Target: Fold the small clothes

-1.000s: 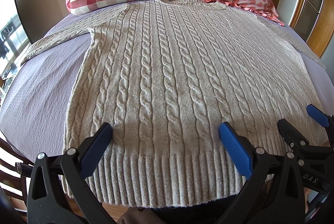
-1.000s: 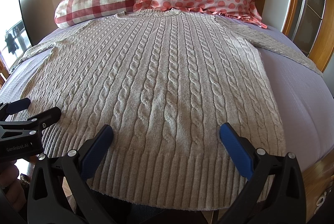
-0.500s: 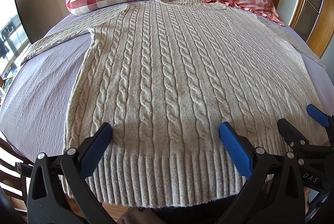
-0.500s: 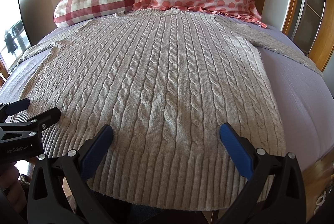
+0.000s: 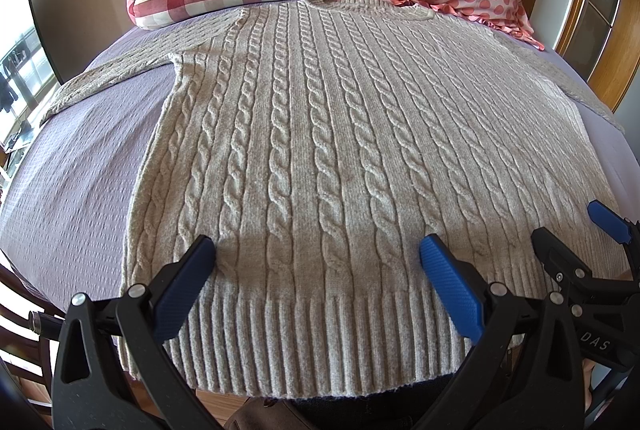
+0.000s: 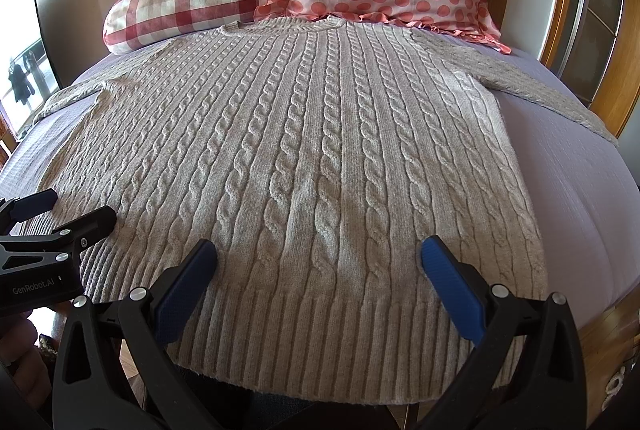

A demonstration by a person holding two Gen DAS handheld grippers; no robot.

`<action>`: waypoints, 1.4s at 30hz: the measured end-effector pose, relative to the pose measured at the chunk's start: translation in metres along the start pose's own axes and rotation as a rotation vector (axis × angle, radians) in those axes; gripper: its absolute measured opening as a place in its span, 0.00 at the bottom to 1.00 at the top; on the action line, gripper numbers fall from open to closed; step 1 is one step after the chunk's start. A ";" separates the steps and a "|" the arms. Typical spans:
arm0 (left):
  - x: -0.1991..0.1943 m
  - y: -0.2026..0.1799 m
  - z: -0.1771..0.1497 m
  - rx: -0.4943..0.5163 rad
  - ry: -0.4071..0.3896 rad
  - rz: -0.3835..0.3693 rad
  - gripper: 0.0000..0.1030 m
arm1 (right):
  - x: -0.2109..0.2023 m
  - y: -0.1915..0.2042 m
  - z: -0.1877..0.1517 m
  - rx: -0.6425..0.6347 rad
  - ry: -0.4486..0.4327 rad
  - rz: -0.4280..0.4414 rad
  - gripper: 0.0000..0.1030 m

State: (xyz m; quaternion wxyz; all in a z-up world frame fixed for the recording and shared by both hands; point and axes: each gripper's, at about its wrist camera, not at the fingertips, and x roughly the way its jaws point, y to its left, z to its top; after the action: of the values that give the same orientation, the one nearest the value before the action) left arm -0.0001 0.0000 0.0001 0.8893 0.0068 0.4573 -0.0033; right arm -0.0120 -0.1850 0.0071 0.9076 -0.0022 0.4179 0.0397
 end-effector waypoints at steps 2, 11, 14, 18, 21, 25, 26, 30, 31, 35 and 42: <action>0.000 0.000 0.000 0.000 0.000 0.000 0.98 | 0.000 0.000 0.000 0.000 0.000 0.000 0.99; 0.000 0.000 0.000 0.000 0.000 0.000 0.98 | 0.000 0.000 0.000 0.000 0.000 0.000 0.99; 0.000 0.000 0.000 0.000 -0.001 0.000 0.98 | 0.000 0.000 0.000 0.000 0.000 0.000 0.99; 0.000 0.000 0.000 0.000 -0.001 0.000 0.98 | 0.001 0.001 0.000 0.000 0.000 0.000 0.99; 0.000 0.000 0.000 0.000 -0.001 0.000 0.98 | 0.002 0.002 0.000 -0.001 -0.004 0.000 0.99; 0.000 0.000 0.000 0.004 -0.003 0.001 0.98 | 0.001 -0.004 -0.001 -0.043 -0.065 0.050 0.99; 0.000 0.000 -0.001 0.008 -0.009 0.000 0.98 | 0.001 -0.010 0.002 -0.038 -0.061 0.071 0.99; -0.004 0.001 -0.004 0.029 -0.047 -0.008 0.98 | -0.017 -0.079 0.040 0.118 -0.134 0.075 0.99; -0.008 0.001 -0.003 0.034 -0.052 -0.015 0.98 | -0.023 -0.104 0.051 0.176 -0.153 0.051 0.99; -0.003 0.010 0.009 0.030 -0.087 -0.089 0.98 | -0.019 -0.216 0.097 0.408 -0.161 -0.099 0.99; -0.012 0.044 0.048 -0.036 -0.216 -0.056 0.98 | 0.031 -0.380 0.132 0.733 -0.072 -0.337 0.71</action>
State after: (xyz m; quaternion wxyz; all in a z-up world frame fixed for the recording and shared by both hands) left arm 0.0324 0.0433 0.0377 0.9329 -0.0222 0.3589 -0.0205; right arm 0.1361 -0.5571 0.0582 0.8561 0.2544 0.3661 -0.2615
